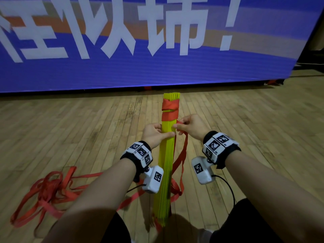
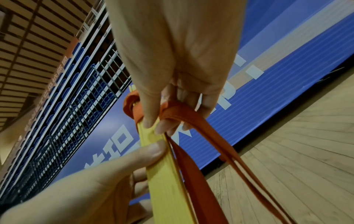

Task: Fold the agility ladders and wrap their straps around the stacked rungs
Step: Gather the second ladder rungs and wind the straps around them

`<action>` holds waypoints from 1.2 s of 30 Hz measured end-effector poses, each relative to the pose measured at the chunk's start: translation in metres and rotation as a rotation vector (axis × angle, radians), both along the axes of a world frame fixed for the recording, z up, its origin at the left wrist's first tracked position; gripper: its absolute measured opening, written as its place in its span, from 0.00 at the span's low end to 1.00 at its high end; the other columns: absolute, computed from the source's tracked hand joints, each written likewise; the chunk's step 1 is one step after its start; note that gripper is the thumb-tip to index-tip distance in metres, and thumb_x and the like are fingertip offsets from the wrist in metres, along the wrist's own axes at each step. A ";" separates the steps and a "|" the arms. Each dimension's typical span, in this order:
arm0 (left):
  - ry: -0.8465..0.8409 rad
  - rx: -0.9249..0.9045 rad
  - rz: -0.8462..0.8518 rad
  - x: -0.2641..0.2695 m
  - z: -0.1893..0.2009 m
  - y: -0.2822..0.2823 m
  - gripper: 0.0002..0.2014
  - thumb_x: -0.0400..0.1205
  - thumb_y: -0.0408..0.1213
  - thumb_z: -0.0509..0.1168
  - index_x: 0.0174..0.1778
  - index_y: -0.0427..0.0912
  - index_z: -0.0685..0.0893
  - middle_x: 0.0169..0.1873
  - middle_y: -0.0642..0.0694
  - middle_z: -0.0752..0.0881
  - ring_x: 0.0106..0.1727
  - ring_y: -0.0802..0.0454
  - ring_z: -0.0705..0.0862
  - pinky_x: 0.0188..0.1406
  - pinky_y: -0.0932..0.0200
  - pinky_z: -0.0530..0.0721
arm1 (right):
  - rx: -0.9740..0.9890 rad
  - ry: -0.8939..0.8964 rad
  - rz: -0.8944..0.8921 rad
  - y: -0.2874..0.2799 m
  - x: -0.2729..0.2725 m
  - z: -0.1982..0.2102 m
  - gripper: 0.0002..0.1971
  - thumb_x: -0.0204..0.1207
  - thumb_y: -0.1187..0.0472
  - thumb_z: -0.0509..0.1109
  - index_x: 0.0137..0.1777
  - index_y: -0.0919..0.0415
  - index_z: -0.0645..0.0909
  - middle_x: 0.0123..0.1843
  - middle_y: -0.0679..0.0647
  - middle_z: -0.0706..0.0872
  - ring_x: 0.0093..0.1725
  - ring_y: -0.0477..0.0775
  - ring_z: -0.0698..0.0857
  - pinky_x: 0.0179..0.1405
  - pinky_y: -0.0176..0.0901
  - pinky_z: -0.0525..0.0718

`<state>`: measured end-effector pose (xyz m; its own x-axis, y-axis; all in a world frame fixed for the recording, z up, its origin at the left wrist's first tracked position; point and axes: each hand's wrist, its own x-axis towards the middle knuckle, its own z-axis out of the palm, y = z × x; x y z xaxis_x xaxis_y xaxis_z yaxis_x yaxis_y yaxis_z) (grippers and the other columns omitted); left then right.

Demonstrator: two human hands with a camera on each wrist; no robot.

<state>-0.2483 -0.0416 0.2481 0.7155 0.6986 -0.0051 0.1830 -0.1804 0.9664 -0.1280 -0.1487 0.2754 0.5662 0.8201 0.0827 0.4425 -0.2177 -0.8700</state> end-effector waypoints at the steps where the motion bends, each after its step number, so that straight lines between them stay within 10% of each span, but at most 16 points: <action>1: 0.003 0.014 0.014 0.002 -0.001 0.000 0.11 0.69 0.34 0.80 0.39 0.44 0.84 0.33 0.51 0.86 0.35 0.57 0.85 0.29 0.70 0.82 | -0.020 -0.032 -0.028 0.001 -0.002 0.000 0.15 0.72 0.57 0.77 0.36 0.71 0.85 0.28 0.55 0.85 0.28 0.47 0.81 0.36 0.41 0.80; 6: 0.057 0.088 0.088 0.011 -0.008 -0.002 0.14 0.63 0.42 0.83 0.34 0.45 0.84 0.32 0.46 0.85 0.36 0.51 0.84 0.37 0.53 0.85 | -0.084 -0.173 -0.187 0.005 -0.009 -0.001 0.21 0.68 0.51 0.80 0.26 0.59 0.73 0.22 0.51 0.79 0.22 0.45 0.77 0.21 0.34 0.72; 13: -0.013 0.020 -0.069 0.007 -0.001 -0.003 0.12 0.72 0.32 0.77 0.48 0.40 0.83 0.38 0.52 0.84 0.41 0.61 0.82 0.33 0.78 0.78 | -0.087 -0.128 -0.200 0.000 -0.004 0.003 0.20 0.69 0.52 0.79 0.26 0.58 0.73 0.22 0.51 0.79 0.23 0.46 0.77 0.24 0.36 0.73; 20: -0.026 -0.185 -0.101 0.007 -0.002 0.001 0.07 0.80 0.29 0.68 0.51 0.44 0.83 0.43 0.50 0.87 0.50 0.52 0.85 0.55 0.55 0.80 | -0.062 -0.037 -0.142 -0.003 0.003 0.004 0.16 0.69 0.51 0.78 0.31 0.58 0.77 0.27 0.52 0.83 0.30 0.48 0.81 0.38 0.43 0.79; 31: -0.099 -0.159 -0.072 0.003 -0.002 0.002 0.08 0.76 0.28 0.73 0.50 0.35 0.84 0.39 0.45 0.86 0.41 0.53 0.85 0.41 0.66 0.87 | 0.012 0.246 0.110 -0.021 0.017 0.008 0.12 0.80 0.57 0.68 0.48 0.67 0.87 0.49 0.66 0.89 0.46 0.52 0.88 0.61 0.48 0.82; 36: -0.128 -0.120 0.029 0.006 -0.003 0.004 0.07 0.73 0.28 0.75 0.41 0.39 0.84 0.36 0.45 0.85 0.38 0.53 0.85 0.43 0.62 0.86 | 0.049 0.219 0.116 -0.016 0.010 0.008 0.11 0.81 0.61 0.67 0.39 0.62 0.87 0.42 0.61 0.89 0.43 0.51 0.87 0.58 0.43 0.84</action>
<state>-0.2423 -0.0379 0.2451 0.6955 0.7185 0.0001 0.0609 -0.0591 0.9964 -0.1181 -0.1646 0.2830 0.4770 0.8789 0.0095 0.2616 -0.1316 -0.9562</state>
